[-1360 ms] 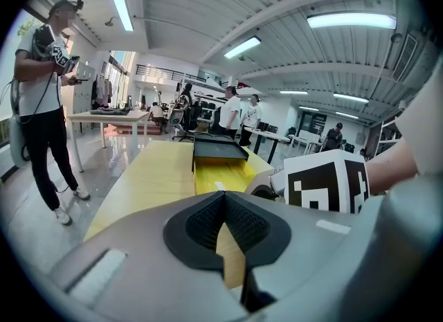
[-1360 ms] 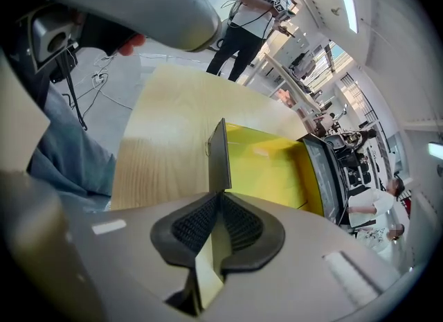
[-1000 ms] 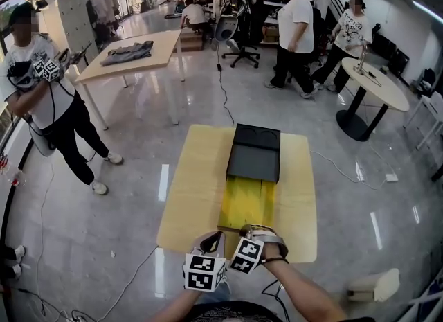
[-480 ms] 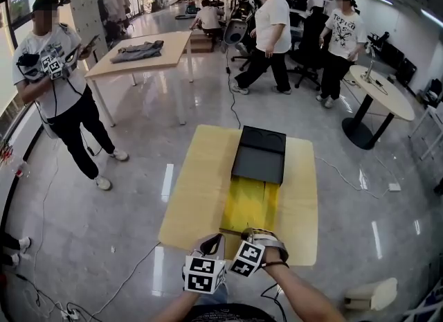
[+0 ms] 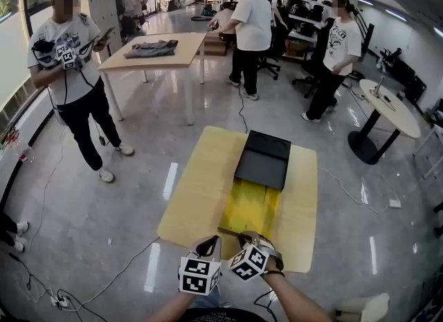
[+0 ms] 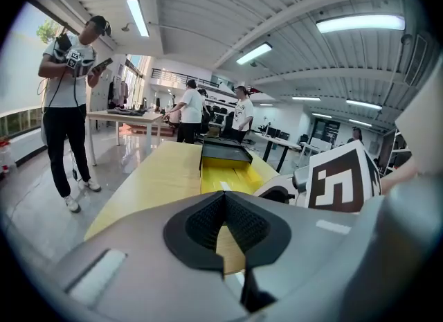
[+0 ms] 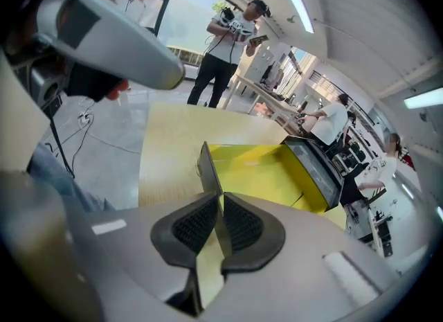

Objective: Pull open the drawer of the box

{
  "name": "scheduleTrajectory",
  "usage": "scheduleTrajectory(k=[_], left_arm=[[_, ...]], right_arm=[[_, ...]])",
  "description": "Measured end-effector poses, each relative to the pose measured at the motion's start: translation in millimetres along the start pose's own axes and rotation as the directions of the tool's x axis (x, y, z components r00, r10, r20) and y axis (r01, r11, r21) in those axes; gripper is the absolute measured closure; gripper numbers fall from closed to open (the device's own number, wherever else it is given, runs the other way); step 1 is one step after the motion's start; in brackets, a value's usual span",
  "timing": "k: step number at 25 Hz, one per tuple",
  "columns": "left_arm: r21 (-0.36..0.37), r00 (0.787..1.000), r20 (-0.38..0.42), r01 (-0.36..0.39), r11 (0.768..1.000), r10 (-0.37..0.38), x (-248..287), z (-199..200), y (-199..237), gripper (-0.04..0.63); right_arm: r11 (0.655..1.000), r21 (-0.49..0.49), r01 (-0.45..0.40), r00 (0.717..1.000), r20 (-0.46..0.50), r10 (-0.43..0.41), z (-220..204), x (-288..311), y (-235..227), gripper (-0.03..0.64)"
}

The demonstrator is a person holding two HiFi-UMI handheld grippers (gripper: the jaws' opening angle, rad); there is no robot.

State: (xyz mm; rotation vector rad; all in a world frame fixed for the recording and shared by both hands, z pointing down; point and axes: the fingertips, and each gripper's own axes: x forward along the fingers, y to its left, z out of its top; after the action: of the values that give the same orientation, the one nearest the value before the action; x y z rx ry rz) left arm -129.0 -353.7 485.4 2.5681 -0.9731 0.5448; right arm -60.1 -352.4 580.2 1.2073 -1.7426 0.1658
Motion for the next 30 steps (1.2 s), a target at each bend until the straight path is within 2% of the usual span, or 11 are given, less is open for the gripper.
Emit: scheduleTrajectory(k=[6,11,14,21,30], left_arm=[[0.01,1.0,0.019,-0.02,1.0,0.02,-30.9,-15.0,-36.3,0.578],[0.01,0.999,0.04,-0.036,0.999,0.036,-69.1,-38.3,-60.1,0.578],[0.023,0.998,0.046,-0.046,0.999,0.045,-81.7,-44.5,-89.6,0.58],[0.036,0.996,0.068,-0.059,0.998,0.056,-105.3,-65.6,-94.1,0.58],[0.036,0.993,0.083,-0.087,0.996,0.084,-135.4,-97.6,-93.8,0.583]], right_arm=[[0.984,0.176,-0.039,0.994,0.112,0.019,-12.7,-50.0,18.6,0.602],[0.945,0.316,-0.086,0.978,0.21,0.019,-15.6,-94.4,52.5,0.611],[0.917,0.382,-0.114,0.965,0.263,0.011,-30.1,-124.5,55.4,0.611],[0.865,0.471,-0.172,0.929,0.369,-0.017,-22.7,-147.8,86.0,0.611],[0.847,0.494,-0.198,0.895,0.443,-0.05,-19.5,-170.7,126.0,0.611]])
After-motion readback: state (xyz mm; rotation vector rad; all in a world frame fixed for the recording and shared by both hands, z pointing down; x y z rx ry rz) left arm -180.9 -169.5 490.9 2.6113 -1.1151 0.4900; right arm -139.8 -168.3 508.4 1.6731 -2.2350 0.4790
